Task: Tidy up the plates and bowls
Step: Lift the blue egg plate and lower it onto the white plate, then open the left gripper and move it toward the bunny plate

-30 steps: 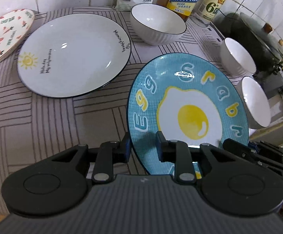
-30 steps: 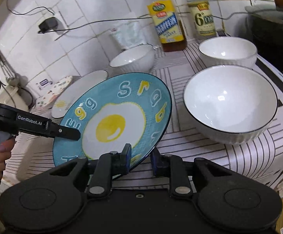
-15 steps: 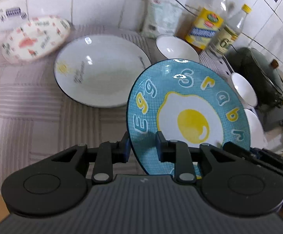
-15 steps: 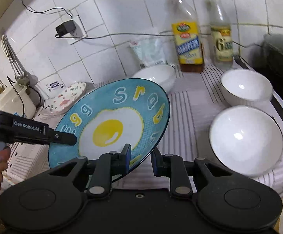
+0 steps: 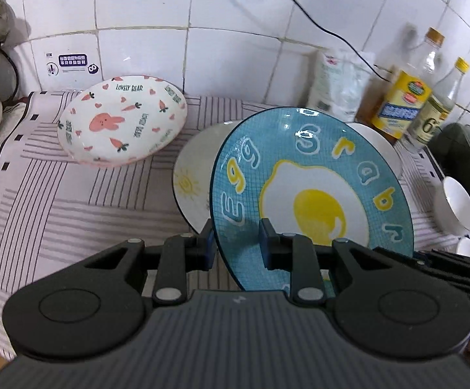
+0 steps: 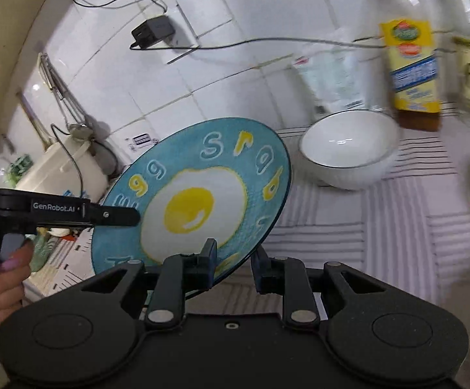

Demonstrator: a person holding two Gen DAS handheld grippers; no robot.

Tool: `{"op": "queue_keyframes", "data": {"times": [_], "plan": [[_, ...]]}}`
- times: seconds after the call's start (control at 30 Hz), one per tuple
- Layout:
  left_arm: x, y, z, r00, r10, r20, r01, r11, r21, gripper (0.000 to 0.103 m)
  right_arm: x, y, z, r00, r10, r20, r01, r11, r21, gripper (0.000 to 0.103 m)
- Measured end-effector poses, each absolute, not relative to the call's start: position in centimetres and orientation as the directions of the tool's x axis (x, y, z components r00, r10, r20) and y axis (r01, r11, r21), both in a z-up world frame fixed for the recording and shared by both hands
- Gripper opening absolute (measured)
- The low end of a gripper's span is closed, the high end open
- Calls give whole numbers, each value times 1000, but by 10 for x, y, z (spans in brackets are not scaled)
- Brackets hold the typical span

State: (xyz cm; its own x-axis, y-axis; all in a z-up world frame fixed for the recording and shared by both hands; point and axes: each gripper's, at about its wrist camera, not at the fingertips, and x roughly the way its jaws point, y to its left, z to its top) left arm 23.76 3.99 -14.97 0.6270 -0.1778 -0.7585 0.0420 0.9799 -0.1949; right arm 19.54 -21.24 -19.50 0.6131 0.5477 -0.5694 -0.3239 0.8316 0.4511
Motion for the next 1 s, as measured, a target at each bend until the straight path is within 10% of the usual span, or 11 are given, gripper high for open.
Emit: {"op": "queue_keyframes", "data": {"times": [1.0], "plan": [[319, 60, -179, 439, -111, -892, 24, 993, -112, 28, 280, -169, -214, 459, 504, -731, -152, 856, 494, 27]]}}
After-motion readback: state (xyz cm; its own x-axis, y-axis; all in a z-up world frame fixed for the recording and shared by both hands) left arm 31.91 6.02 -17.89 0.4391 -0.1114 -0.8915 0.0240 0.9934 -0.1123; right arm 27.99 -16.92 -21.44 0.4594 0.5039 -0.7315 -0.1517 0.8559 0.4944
